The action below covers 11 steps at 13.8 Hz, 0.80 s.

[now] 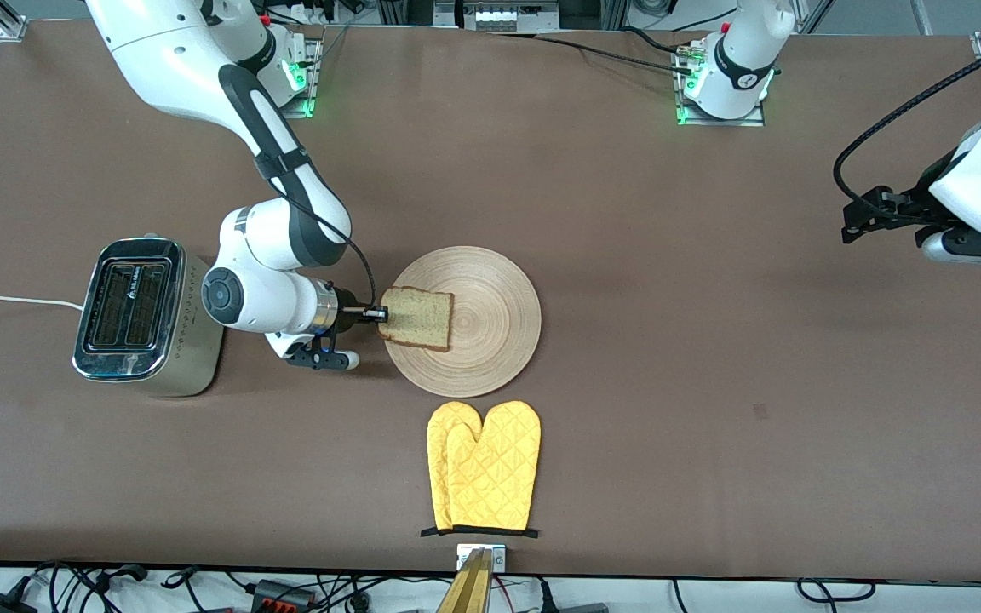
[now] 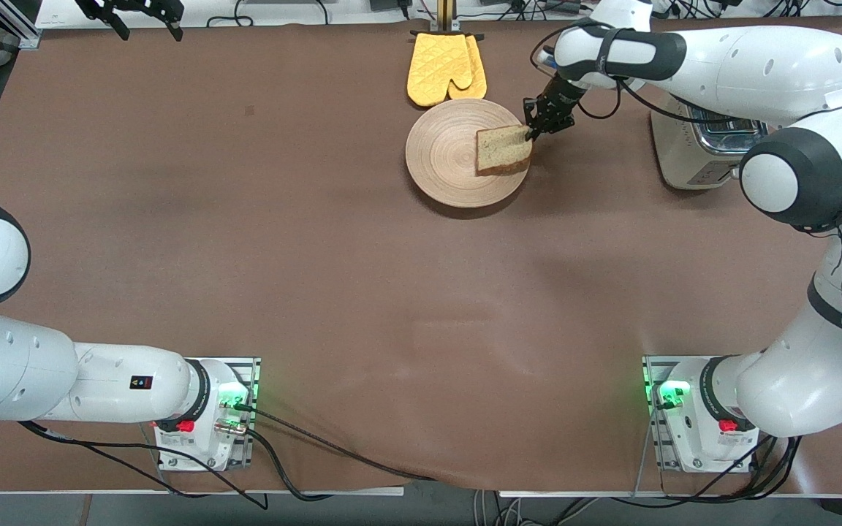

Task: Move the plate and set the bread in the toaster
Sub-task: 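Lift the bread with the right gripper and carry it over the toaster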

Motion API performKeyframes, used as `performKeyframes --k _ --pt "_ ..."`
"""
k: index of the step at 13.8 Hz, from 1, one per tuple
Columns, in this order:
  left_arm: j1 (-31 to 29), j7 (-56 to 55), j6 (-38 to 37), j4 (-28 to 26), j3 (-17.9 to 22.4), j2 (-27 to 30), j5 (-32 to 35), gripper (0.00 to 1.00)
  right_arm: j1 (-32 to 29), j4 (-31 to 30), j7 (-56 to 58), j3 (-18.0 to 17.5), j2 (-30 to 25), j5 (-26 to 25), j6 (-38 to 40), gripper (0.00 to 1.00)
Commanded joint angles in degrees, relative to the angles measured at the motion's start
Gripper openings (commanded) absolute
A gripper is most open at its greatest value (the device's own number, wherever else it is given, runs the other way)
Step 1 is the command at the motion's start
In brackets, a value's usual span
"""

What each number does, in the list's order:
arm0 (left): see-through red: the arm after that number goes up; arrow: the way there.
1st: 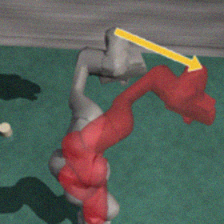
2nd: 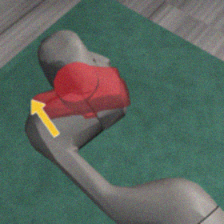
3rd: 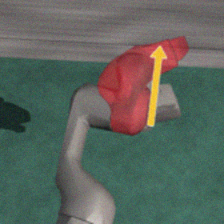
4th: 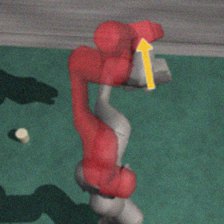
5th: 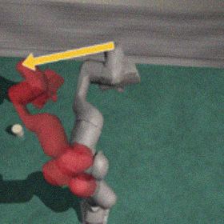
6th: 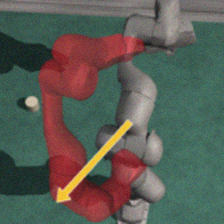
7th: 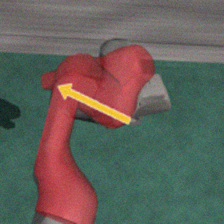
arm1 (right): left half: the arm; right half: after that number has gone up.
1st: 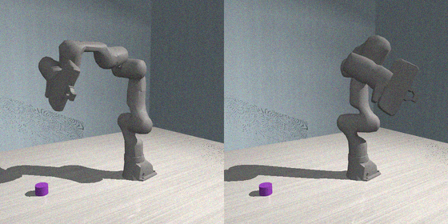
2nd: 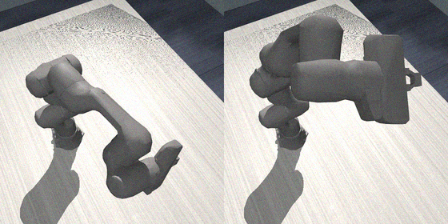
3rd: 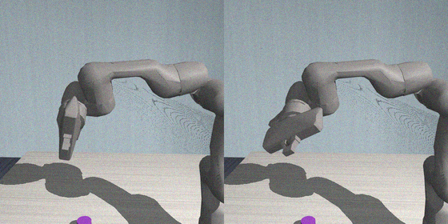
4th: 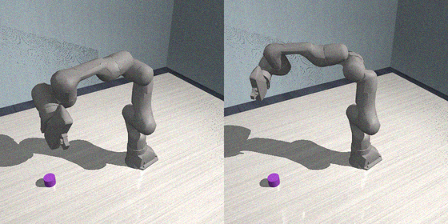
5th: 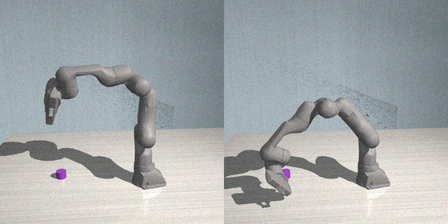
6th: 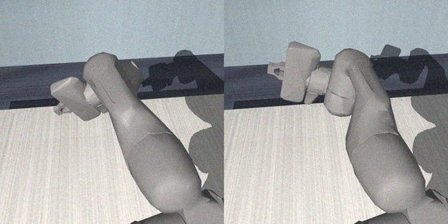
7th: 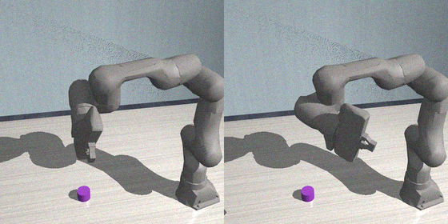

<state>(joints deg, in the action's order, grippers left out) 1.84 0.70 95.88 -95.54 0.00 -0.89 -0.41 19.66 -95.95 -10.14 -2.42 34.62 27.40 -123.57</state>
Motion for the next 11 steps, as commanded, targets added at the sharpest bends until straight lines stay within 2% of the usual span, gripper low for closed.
performKeyframes --k 1,2,4,7,11 --pt "0.98 -0.79 1.24 -2.01 0.36 2.56 0.14 1.0 -0.06 3.39 0.47 0.92 -4.11 0.55 7.96 0.0" --pt "0.98 -0.79 1.07 -2.02 0.27 3.17 0.14 1.0 -0.49 4.7 0.38 1.54 -5.78 -0.41 11.56 0.0" --pt "1.41 -0.71 1.24 -1.58 0.09 3.27 0.58 1.0 -0.94 9.18 -0.23 4.95 -7.37 -5.93 20.34 0.0" --pt "1.68 -0.44 1.06 -3.06 0.27 5.02 0.41 1.0 -1.11 13.59 1.34 12.16 -9.57 -15.24 28.98 0.0" --pt "2.65 -0.44 1.51 -3.51 0.8 5.12 0.41 1.0 -0.85 14.56 7.85 16.82 -12.47 -30.97 32.16 0.0"
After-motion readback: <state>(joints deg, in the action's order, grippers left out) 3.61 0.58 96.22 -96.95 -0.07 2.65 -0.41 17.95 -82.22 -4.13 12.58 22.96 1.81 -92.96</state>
